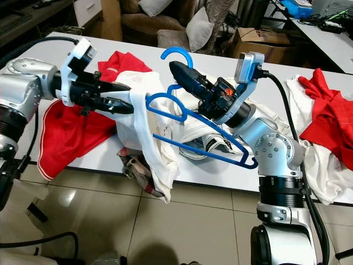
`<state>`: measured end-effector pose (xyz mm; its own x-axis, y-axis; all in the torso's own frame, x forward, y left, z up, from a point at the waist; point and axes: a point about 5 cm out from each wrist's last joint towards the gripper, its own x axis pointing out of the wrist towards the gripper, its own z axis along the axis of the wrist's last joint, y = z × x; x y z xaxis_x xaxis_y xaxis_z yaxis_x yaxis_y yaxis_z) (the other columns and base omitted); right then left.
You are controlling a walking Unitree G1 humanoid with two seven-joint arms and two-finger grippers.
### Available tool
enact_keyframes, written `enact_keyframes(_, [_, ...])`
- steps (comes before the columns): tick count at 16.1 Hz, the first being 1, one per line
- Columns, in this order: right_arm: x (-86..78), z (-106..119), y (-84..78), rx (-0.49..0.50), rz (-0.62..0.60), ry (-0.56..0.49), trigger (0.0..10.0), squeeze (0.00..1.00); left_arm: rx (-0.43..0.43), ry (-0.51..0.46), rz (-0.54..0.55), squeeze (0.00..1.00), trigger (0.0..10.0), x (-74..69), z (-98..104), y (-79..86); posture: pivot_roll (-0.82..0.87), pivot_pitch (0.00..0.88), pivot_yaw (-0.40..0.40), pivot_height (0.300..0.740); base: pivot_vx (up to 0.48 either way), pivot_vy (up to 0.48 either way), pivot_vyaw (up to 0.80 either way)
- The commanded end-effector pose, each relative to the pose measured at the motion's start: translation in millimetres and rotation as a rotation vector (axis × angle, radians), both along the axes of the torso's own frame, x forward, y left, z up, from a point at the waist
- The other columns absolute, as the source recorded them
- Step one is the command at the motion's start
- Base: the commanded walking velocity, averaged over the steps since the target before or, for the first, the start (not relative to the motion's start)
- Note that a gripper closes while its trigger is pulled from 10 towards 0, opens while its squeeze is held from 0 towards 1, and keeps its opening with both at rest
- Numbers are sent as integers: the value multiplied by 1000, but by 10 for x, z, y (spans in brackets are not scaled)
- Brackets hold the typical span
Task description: Hang hanger
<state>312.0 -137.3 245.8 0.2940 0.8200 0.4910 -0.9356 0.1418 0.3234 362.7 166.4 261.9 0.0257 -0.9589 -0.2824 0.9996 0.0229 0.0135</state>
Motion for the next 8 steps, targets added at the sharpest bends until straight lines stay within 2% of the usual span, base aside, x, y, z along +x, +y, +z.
enact_keyframes(1, [7,96,-28,8,-2,-31,0,0,-6,-26,-9,0,0,9,80,-26,-33,0,-25,740,0,0,0])
enact_keyframes(7, [29,105,-34,-2,-20,-34,0,0,-42,-19,-5,0,0,9,77,-18,-34,0,-28,740,0,0,0])
enact_keyframes(8, [49,100,-39,-13,-43,-31,10000,0,-49,-16,-2,0,0,6,73,-11,-33,0,-33,740,0,0,0])
